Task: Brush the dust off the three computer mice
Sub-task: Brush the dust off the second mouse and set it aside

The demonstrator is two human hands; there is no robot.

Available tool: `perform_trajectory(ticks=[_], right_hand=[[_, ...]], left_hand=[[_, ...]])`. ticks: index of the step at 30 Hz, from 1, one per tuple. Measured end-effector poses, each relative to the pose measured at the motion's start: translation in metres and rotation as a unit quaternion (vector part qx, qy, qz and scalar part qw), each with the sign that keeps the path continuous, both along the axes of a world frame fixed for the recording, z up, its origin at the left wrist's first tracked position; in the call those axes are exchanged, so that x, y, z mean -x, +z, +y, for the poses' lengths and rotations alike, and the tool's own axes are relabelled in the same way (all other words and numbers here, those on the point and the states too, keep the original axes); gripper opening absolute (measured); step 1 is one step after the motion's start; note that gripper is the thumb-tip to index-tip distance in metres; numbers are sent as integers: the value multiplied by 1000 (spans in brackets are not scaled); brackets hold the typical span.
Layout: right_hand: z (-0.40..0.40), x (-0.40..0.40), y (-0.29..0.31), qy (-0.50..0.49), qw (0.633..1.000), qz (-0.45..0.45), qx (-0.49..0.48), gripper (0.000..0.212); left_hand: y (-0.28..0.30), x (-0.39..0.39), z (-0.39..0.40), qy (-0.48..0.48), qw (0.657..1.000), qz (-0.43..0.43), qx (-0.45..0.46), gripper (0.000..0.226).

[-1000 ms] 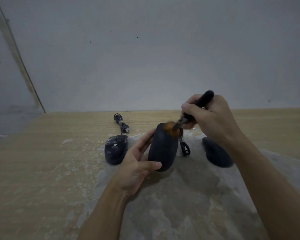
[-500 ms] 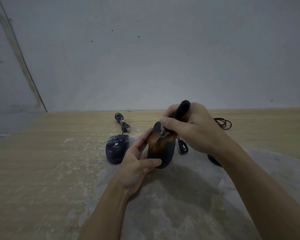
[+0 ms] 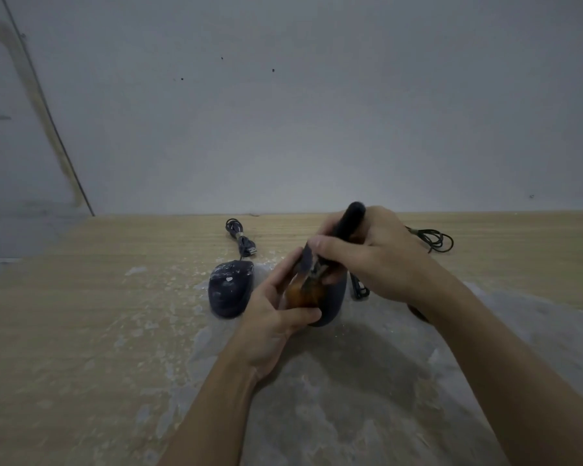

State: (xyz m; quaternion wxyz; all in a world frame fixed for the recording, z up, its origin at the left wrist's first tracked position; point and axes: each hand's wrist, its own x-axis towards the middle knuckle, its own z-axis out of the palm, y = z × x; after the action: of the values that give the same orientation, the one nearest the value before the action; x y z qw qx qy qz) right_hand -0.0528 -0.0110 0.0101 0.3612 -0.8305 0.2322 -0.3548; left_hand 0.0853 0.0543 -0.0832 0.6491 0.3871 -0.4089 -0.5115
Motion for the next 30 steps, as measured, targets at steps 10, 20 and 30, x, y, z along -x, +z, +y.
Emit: perform_trajectory(ticks=[10,20,30], right_hand=[[-12,10,4,-10,997,-68,-37,15],[-15,8,0,-75,989,-125,21,15],[-18,9,-1,-24,996,-77,-42,20]], left_hand=[[1,0,1,-1,999,45,5,85],[4,-3,0,17,994,93,52,83],[4,1,1,-21,996,76,37,83]])
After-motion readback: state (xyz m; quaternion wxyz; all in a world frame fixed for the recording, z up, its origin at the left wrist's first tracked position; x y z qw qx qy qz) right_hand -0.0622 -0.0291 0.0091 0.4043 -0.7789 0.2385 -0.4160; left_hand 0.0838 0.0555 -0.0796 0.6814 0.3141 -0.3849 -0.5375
